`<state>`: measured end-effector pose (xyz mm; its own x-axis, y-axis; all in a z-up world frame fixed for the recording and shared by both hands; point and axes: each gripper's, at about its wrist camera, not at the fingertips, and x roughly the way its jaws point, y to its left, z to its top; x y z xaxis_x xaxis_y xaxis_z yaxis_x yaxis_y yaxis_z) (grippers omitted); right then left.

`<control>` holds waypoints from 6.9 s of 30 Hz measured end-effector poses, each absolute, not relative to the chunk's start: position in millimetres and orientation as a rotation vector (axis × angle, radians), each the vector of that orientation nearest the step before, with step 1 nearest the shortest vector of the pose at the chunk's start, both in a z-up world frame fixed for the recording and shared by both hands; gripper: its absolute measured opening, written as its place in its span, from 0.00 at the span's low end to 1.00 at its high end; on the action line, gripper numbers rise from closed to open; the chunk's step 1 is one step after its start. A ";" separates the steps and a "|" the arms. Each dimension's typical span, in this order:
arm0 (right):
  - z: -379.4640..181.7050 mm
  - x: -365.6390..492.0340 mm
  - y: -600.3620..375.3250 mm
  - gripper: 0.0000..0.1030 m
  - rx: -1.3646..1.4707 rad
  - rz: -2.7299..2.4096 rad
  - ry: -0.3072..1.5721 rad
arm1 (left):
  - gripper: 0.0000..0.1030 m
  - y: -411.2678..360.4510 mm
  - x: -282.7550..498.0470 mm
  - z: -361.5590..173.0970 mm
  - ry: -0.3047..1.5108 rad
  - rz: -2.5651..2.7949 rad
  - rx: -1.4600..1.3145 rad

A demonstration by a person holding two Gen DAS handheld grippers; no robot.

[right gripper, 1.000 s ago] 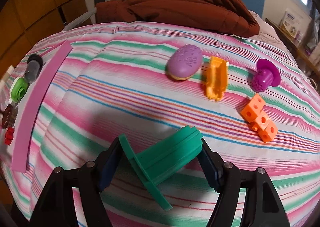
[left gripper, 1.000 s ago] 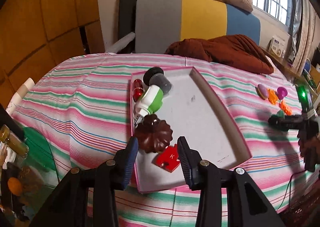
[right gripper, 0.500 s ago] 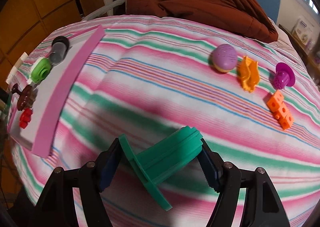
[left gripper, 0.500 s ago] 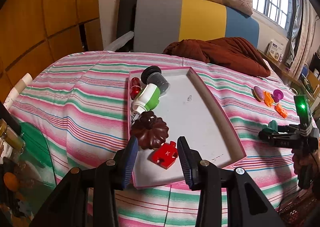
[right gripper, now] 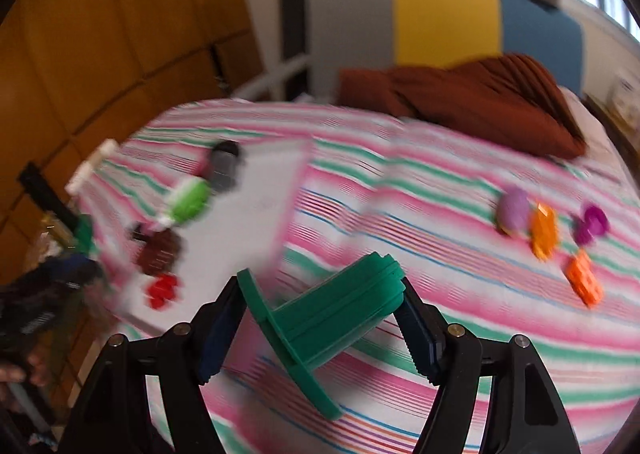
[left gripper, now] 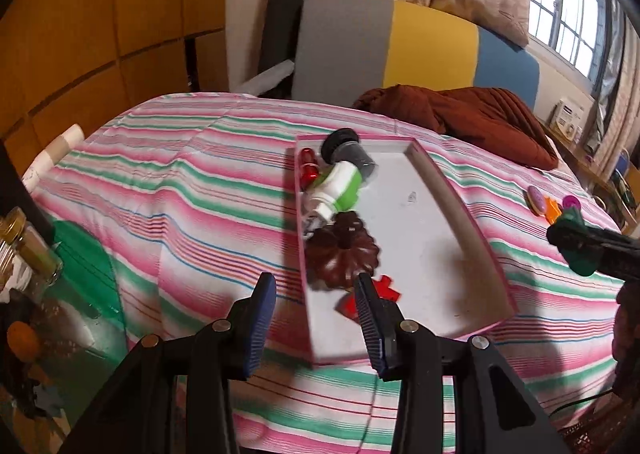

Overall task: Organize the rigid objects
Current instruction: 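Carry the green stamp piece into the tray beside the puzzle piece, release, then move both grippers back toward the remaining toys, then grasp the purple oval with the left gripper while the right grasps the orange linked cubes, then carry the purple oval toward the tray with the left gripper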

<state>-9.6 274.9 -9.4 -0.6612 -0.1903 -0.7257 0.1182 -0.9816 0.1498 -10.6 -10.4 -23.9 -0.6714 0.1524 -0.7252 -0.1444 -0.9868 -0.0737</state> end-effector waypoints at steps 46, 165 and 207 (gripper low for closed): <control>-6.3 -12.8 273.0 0.83 1.161 -2.714 -0.074 | 0.40 7.3 0.2 -4.0 0.114 2.735 -1.101; -64.8 -39.1 529.6 0.90 1.700 -3.047 -0.382 | 0.40 301.2 -32.2 -96.2 0.312 2.214 -1.052; -92.2 -12.7 475.9 0.28 1.612 -2.840 -0.256 | 0.40 260.2 9.3 -70.8 0.371 2.226 -1.087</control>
<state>-12.7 475.9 -92.2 -0.5089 0.0395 -0.8599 -0.1926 -0.9788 0.0691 9.3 260.2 -70.8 -0.4642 0.4125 -0.7838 -0.6445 -0.7644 -0.0206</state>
